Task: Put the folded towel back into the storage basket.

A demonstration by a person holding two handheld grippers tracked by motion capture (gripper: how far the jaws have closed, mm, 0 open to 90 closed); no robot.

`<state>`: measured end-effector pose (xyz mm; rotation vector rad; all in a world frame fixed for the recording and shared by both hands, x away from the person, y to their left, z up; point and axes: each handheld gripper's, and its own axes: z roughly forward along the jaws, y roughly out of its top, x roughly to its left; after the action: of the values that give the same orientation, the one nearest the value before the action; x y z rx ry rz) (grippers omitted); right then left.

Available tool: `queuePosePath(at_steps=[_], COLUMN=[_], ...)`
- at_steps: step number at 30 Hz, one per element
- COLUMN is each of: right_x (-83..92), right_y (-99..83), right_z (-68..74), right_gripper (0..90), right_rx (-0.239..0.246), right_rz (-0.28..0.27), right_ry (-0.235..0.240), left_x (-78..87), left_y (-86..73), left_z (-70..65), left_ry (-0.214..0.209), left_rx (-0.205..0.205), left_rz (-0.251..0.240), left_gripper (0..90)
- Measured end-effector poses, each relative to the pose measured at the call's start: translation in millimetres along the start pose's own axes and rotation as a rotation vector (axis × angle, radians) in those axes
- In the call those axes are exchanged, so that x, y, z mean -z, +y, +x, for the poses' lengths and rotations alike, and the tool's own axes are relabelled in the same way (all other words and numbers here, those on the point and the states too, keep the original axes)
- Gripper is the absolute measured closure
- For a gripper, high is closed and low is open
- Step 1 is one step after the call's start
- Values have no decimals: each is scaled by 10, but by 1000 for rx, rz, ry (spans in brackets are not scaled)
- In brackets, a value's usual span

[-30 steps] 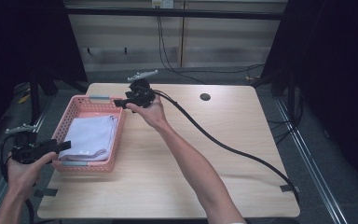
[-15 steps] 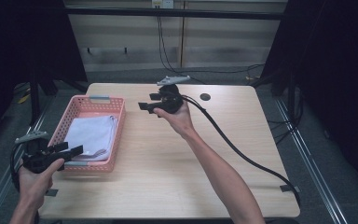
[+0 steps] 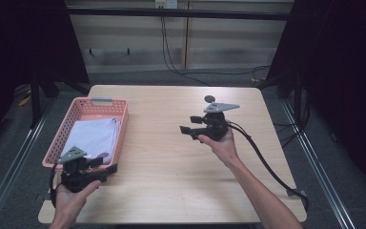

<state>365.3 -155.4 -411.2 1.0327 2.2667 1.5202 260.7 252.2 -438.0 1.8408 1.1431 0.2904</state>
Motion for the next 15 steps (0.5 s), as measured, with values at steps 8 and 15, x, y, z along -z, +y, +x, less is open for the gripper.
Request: queuePosePath(at_steps=[8, 15], right_x=[589, 1106], right_y=[-406, -795], right_z=[-77, -43], right_gripper=[348, 346], right_rx=[-52, -87], right_rz=[-18, -16], right_ry=[-54, -105], left_x=[3, -218], left_y=[-39, -228], left_z=[-336, -482], left_ry=[-59, -51], left_rx=[-35, -98], left_rz=[-27, 44], left_gripper=[300, 304])
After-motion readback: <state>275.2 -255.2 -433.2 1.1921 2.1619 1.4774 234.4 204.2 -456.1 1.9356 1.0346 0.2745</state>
